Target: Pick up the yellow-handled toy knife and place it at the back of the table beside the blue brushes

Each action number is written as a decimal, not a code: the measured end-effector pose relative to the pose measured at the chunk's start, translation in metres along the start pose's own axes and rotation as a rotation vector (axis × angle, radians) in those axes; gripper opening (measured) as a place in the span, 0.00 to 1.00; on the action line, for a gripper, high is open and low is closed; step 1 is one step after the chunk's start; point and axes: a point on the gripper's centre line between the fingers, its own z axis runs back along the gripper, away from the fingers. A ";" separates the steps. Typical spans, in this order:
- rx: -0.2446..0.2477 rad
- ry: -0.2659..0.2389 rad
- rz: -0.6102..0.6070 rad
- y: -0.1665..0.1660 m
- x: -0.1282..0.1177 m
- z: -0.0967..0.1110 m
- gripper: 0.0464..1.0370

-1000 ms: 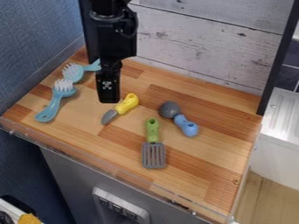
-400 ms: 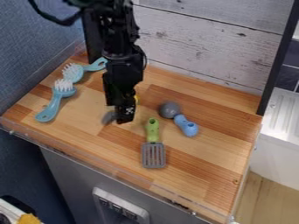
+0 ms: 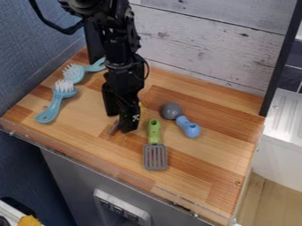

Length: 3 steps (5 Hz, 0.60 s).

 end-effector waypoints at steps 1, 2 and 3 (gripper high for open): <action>0.013 -0.007 -0.094 0.001 0.000 -0.001 0.63; 0.017 0.002 -0.240 0.000 -0.003 -0.003 0.33; 0.017 0.006 -0.364 -0.003 -0.003 -0.003 0.28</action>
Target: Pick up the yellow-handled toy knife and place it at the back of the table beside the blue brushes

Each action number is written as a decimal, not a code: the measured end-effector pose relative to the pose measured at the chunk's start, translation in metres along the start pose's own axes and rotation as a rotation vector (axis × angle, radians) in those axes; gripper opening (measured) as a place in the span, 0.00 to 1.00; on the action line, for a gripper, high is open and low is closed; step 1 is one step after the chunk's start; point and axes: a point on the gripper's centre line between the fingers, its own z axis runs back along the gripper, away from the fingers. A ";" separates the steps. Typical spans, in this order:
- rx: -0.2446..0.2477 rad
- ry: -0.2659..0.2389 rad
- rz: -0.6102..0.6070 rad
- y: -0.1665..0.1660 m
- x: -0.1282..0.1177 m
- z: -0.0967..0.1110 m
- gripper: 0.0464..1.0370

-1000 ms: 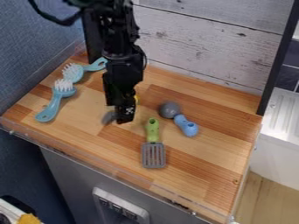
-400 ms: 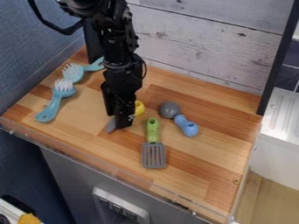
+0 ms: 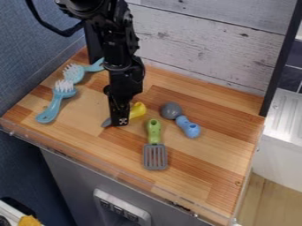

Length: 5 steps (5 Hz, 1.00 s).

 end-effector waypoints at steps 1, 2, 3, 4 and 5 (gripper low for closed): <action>-0.003 0.004 -0.043 -0.003 0.001 0.000 0.28; -0.002 0.008 -0.001 -0.003 0.002 0.001 0.28; -0.049 0.036 0.133 -0.010 -0.001 0.009 0.28; -0.033 0.028 0.318 -0.004 -0.002 0.048 0.28; -0.042 0.027 0.572 0.002 -0.011 0.085 0.28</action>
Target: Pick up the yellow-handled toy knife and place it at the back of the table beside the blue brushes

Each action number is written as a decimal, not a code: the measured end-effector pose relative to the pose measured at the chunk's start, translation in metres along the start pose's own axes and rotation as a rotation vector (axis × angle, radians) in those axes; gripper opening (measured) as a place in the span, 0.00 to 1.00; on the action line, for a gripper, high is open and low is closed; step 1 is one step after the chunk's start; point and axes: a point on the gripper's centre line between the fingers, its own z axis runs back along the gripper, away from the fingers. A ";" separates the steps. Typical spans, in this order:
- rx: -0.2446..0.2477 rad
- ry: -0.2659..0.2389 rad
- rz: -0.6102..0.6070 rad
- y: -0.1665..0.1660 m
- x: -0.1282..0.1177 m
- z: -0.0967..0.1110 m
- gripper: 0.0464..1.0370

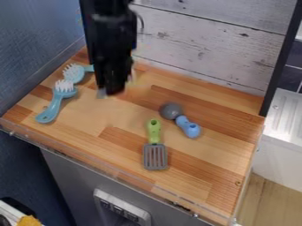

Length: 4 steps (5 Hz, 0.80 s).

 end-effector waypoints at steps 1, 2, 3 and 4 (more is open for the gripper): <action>-0.013 0.004 0.209 -0.004 -0.004 0.018 0.28; -0.027 0.009 0.450 -0.007 -0.008 0.027 0.28; -0.032 0.014 0.598 -0.005 -0.013 0.031 0.28; -0.040 0.026 0.596 -0.004 -0.016 0.031 0.28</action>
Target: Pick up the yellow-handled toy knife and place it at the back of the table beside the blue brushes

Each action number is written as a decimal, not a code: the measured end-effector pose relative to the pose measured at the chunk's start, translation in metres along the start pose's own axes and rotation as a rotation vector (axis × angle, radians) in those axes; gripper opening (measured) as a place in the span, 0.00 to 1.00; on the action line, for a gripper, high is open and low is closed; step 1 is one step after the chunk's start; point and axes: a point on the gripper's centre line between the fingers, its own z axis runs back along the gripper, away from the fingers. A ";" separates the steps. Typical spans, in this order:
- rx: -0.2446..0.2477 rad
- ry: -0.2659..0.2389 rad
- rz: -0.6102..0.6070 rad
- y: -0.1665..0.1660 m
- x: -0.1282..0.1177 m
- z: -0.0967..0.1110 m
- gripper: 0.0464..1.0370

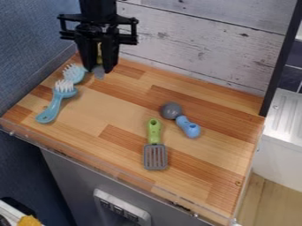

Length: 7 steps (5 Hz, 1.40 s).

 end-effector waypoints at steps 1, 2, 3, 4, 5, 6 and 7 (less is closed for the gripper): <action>0.002 -0.009 -0.108 0.000 0.002 0.004 0.28; 0.015 -0.014 -0.294 0.000 0.003 0.006 0.28; 0.030 -0.041 -0.470 0.000 0.016 0.017 0.28; 0.031 -0.027 -0.551 0.002 0.040 0.016 0.28; 0.027 -0.027 -0.508 0.017 0.058 0.017 0.28; 0.015 -0.032 -0.353 0.030 0.071 0.018 0.28; 0.006 -0.034 -0.206 0.040 0.081 0.017 0.28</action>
